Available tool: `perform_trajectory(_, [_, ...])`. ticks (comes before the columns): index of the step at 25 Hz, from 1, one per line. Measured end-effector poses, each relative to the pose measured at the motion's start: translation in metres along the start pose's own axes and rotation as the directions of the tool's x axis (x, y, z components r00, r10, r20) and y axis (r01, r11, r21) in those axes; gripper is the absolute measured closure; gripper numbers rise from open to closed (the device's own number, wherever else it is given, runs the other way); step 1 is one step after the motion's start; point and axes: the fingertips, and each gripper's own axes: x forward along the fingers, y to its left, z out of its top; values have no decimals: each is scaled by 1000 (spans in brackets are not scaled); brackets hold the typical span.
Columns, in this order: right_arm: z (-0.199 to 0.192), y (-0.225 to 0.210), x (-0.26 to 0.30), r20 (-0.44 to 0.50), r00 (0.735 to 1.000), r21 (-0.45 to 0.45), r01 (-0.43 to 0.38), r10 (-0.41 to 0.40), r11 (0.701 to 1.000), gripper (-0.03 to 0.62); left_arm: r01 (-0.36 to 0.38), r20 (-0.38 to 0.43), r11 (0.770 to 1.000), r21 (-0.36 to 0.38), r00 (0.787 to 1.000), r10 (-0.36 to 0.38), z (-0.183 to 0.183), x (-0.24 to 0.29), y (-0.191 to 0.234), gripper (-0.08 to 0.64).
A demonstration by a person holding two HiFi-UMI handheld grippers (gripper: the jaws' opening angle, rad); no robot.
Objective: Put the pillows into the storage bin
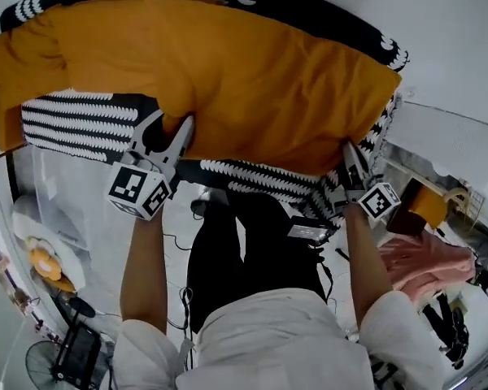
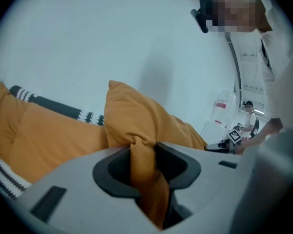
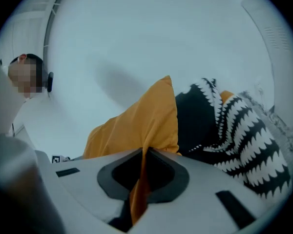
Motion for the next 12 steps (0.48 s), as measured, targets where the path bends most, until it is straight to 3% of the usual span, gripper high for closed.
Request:
perform_trajectory(4, [24, 87, 4, 22, 994, -125, -101, 104, 987, 552, -91, 103, 995, 39, 991, 86, 37, -96, 2, 426])
perform_trajectory(7, [33, 157, 5, 10, 979, -221, -195, 203, 956, 554, -186, 170, 982, 39, 970, 177, 57, -172, -1, 427])
perform_trajectory(12, [37, 273, 31, -69, 921, -348, -383, 384, 856, 554, -376, 280, 926, 34, 893, 353, 89, -296, -6, 431])
